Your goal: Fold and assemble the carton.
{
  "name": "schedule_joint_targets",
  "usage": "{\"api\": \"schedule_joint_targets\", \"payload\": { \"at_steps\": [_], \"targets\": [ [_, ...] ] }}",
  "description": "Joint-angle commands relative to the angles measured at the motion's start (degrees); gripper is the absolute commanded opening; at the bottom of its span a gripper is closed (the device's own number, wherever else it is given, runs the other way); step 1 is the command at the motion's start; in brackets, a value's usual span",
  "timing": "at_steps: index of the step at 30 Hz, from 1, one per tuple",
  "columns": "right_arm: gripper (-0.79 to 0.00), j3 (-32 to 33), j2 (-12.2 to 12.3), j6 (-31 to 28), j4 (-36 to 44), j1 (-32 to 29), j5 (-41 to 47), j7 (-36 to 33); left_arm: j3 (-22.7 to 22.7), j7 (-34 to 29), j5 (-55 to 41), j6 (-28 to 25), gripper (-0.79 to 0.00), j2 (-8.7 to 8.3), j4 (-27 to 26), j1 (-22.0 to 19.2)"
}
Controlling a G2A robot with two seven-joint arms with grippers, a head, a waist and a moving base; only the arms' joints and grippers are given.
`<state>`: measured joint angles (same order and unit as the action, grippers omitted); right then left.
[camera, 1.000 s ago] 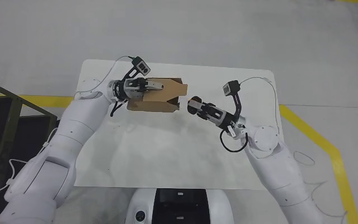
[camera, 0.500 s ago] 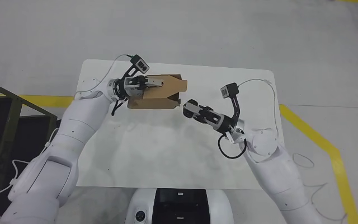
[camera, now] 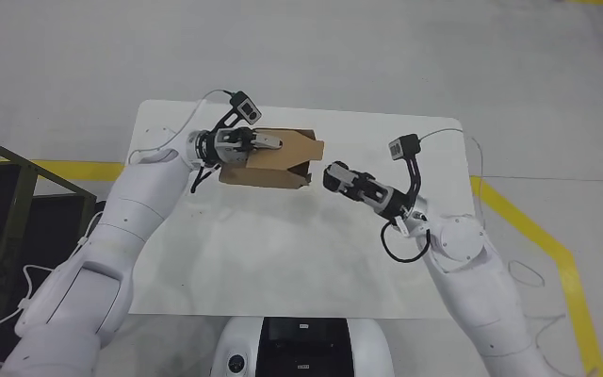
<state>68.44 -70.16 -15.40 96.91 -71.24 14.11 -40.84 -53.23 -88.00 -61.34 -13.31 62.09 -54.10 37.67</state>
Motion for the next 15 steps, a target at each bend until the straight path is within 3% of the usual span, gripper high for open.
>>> {"api": "schedule_joint_targets", "payload": {
  "at_steps": [1,5,9,15],
  "targets": [
    [-0.332,-0.21,0.00,1.21,-1.37,0.36,0.33,-0.35,0.37,0.00,-1.31,0.46,-0.785,-0.07,-0.44,-0.01],
    [-0.262,-1.44,-0.26,2.01,-3.98,1.66,1.55,-0.51,1.35,0.00,-2.79,1.12,-0.785,-0.28,-1.28,-0.11],
    [-0.329,-3.25,-0.71,2.13,-5.85,3.19,3.43,-0.69,2.56,0.00,-4.38,1.38,-0.785,-0.44,-2.11,-0.12],
    [-0.339,-5.30,-1.15,2.48,-7.19,5.03,4.12,-1.55,4.33,0.00,-5.94,1.35,-0.785,-0.58,-2.41,-0.44]
  ]
}}
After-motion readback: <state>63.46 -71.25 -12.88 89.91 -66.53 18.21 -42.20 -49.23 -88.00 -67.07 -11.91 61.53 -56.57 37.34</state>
